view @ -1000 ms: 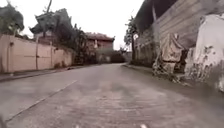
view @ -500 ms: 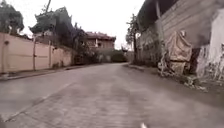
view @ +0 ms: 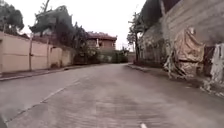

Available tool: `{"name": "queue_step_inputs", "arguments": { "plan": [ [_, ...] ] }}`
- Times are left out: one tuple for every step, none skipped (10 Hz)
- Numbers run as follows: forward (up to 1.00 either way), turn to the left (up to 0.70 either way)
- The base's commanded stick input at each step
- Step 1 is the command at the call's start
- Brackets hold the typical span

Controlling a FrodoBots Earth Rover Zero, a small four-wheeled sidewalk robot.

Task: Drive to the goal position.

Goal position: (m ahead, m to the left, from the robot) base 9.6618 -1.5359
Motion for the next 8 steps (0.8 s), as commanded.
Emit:
{"name": "queue_step_inputs", "arguments": {
  "plan": [
    [1.0,0.0],
    [1.0,0.0],
    [1.0,0.0],
    [1.0,-0.2],
    [1.0,-0.27],
    [1.0,-0.27],
    [1.0,-0.27],
    [1.0,-0.27]
  ]
}}
